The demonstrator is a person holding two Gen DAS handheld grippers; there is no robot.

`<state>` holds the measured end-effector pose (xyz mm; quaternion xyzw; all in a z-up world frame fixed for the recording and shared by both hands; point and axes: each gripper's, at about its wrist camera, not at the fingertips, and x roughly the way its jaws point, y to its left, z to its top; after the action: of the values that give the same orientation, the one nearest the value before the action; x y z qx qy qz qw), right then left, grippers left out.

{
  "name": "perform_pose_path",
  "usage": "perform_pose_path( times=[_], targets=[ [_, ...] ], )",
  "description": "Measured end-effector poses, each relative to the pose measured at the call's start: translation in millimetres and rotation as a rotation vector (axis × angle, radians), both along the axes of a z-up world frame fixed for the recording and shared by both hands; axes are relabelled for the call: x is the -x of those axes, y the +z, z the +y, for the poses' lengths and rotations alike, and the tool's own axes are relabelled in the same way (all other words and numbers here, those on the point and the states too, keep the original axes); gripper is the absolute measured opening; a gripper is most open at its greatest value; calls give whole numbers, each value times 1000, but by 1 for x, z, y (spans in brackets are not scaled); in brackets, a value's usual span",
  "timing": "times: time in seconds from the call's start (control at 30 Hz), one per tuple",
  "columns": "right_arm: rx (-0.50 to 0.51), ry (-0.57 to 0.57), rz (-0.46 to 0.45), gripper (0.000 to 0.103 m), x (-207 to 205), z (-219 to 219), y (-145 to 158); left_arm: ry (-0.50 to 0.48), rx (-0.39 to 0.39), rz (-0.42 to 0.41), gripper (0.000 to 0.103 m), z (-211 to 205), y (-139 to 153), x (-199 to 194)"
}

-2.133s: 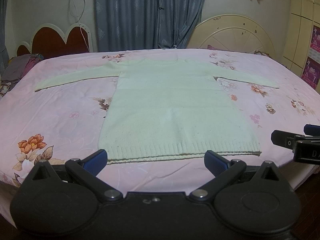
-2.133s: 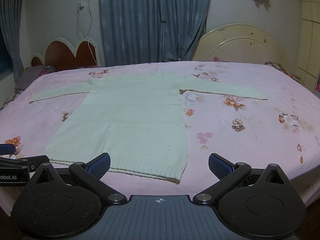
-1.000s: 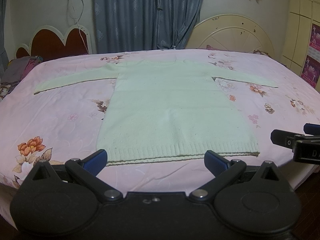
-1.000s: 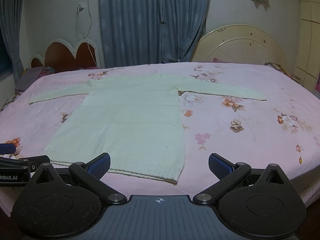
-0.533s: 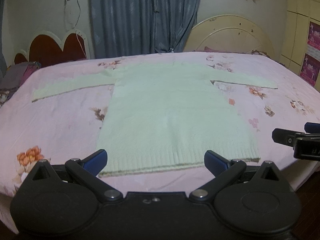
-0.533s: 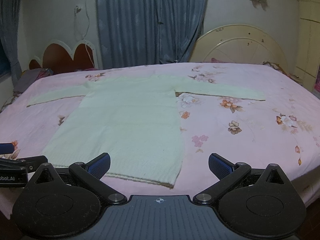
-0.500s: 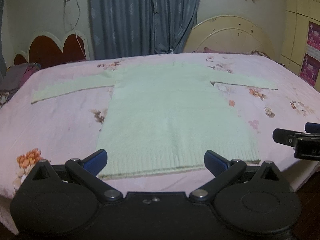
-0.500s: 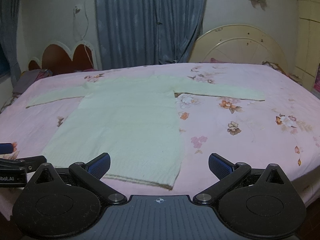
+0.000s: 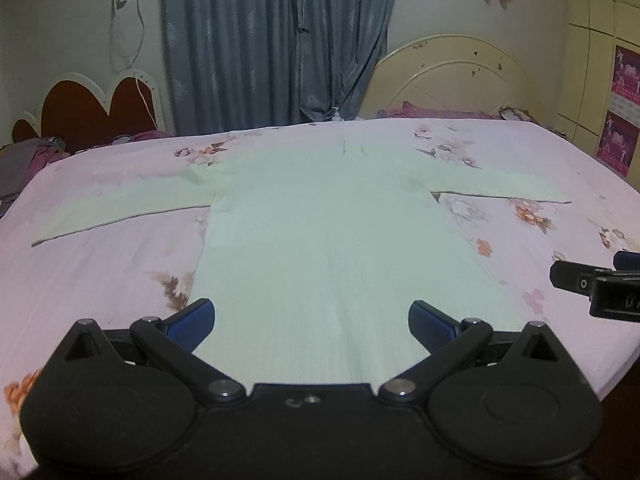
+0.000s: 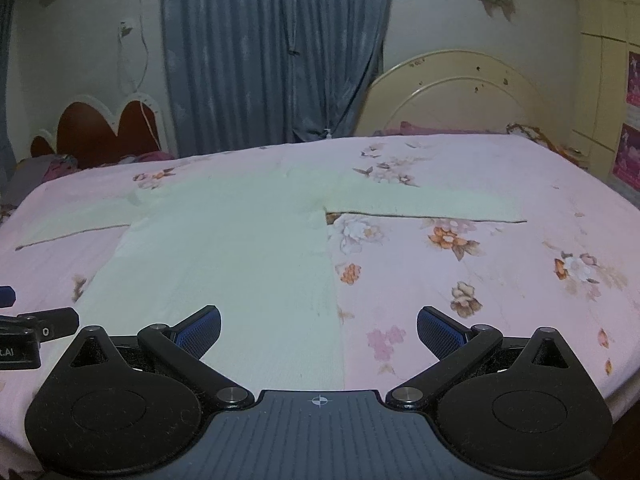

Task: Fold small clothes
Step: 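Move the right gripper to the sleeve cuff and close on it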

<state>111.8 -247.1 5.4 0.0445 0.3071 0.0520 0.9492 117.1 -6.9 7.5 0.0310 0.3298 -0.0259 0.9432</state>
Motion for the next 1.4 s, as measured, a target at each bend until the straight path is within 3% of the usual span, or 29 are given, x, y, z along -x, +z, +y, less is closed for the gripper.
perform_pose_path(
  times=[0.4, 0.67, 0.83, 1.3, 1.33, 1.37, 1.4],
  targets=[
    [6, -74, 10, 103, -96, 13, -7, -41, -7, 18, 103, 15, -10, -101],
    [16, -146, 23, 103, -143, -9, -12, -63, 21, 52, 103, 7, -18, -152],
    [11, -185, 30, 103, -170, -48, -19, -64, 14, 83, 103, -21, -30, -180],
    [-101, -379, 63, 102, -267, -219, -76, -38, -56, 171, 103, -101, -52, -240],
    [-111, -387, 65, 97, -270, -224, -79, -36, -62, 176, 103, -104, -54, -243],
    [-131, -392, 78, 74, -275, -233, -84, -30, -66, 183, 103, -107, -56, -245],
    [-155, -404, 97, 65, -279, -242, -90, -24, -67, 192, 103, -108, -59, -248]
  ],
)
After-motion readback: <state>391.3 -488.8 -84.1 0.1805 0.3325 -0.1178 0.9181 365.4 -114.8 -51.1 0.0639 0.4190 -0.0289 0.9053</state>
